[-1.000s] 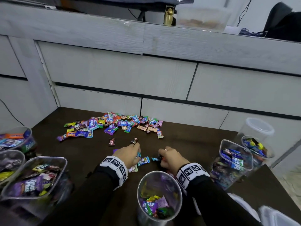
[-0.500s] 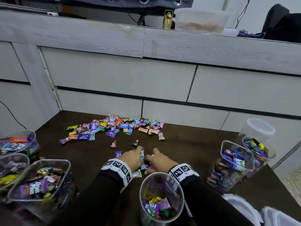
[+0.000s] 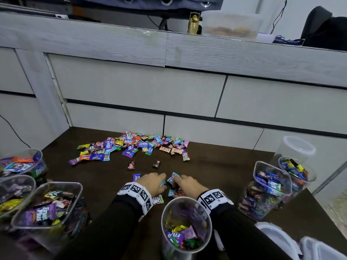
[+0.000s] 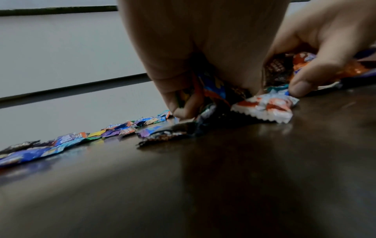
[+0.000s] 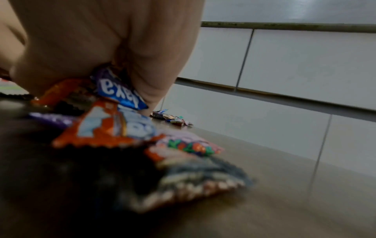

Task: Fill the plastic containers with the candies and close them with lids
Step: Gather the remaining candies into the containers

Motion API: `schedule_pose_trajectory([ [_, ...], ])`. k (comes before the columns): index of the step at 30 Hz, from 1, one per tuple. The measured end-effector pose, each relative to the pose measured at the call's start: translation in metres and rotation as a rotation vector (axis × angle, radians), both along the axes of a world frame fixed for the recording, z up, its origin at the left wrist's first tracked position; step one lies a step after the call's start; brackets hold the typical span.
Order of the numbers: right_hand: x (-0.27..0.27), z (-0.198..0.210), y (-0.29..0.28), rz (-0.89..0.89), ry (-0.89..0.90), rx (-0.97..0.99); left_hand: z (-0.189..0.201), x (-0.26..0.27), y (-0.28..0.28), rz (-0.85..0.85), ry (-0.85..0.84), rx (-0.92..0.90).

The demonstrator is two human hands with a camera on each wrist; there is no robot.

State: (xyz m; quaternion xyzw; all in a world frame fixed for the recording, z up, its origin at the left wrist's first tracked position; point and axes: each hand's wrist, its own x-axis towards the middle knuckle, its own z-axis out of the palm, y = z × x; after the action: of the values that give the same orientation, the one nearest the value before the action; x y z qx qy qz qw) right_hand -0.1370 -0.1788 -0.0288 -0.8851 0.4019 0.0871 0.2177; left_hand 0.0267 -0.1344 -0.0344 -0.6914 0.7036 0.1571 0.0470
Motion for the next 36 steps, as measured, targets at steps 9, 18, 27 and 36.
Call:
schedule_pose_trajectory([
  [9, -0.032, 0.019, 0.004, -0.093, -0.161, -0.039, 0.021, 0.006, 0.013, 0.216, 0.306, -0.312],
  [18, -0.062, 0.068, 0.015, -0.289, -0.730, -0.146, 0.082, -0.011, 0.033, 0.177, 0.635, -0.632],
  [27, -0.071, 0.104, 0.044, -0.246, -0.839, -0.249, 0.132, -0.048, 0.100, -0.075, 0.869, -0.748],
  [36, -0.072, 0.111, 0.068, -0.213, -0.792, -0.264, 0.103, -0.065, 0.121, -0.318, 0.660, -0.616],
])
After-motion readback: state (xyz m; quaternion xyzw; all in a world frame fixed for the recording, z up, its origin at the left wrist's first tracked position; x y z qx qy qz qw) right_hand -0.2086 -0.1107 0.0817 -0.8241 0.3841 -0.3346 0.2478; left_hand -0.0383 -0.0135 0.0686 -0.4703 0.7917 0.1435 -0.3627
